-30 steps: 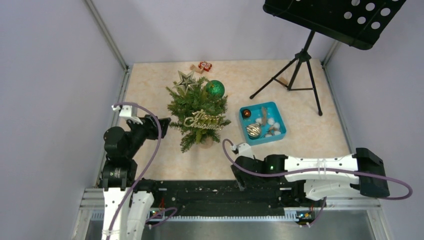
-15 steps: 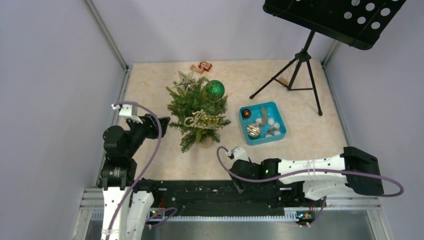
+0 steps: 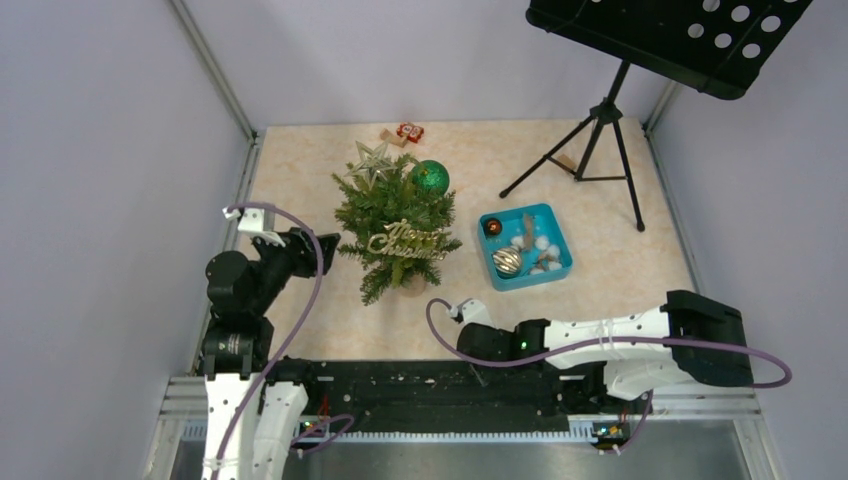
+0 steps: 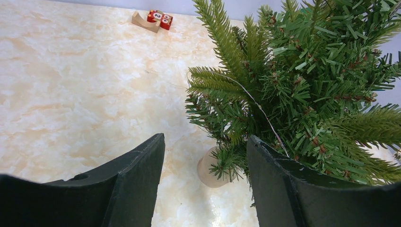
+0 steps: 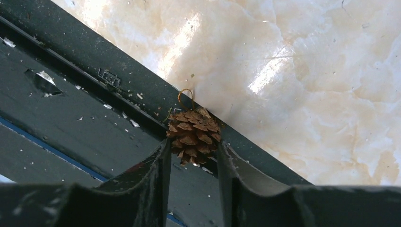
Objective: Decorate the small christmas tree
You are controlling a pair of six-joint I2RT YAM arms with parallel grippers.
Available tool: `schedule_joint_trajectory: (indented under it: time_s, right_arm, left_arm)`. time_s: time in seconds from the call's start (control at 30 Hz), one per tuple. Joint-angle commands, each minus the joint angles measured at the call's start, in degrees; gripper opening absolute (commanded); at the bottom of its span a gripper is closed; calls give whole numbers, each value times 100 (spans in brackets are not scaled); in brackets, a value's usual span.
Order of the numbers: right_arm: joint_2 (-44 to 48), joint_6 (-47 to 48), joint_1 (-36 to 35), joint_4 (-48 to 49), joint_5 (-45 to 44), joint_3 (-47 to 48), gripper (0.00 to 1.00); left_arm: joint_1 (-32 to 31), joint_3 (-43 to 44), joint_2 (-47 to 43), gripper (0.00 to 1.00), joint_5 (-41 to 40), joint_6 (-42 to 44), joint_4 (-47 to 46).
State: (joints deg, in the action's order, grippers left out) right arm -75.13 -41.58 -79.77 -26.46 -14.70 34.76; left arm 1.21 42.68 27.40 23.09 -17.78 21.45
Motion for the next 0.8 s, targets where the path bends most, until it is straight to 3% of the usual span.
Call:
schedule_joint_trajectory:
  time_s: [0.0, 0.13, 0.43, 0.53, 0.77]
  right_arm:
    - [-1, -39, -62, -182, -186, 63, 27]
    - [358, -59, -58, -307, -325, 127, 19]
    - [1298, 171, 270, -803, -525, 487, 11]
    - [1747, 771, 996, -968, -181, 907, 10]
    - [2267, 2256, 3646, -1213, 1365, 1828, 5]
  left_arm:
    - [25, 182, 31, 69, -37, 65, -154]
    - [22, 172, 31, 69, -41, 81, -180]
    - [23, 140, 30, 69, -15, 98, -229]
    - [23, 109, 49, 69, 44, 57, -299]
    - [24, 107, 56, 69, 200, -59, -369]
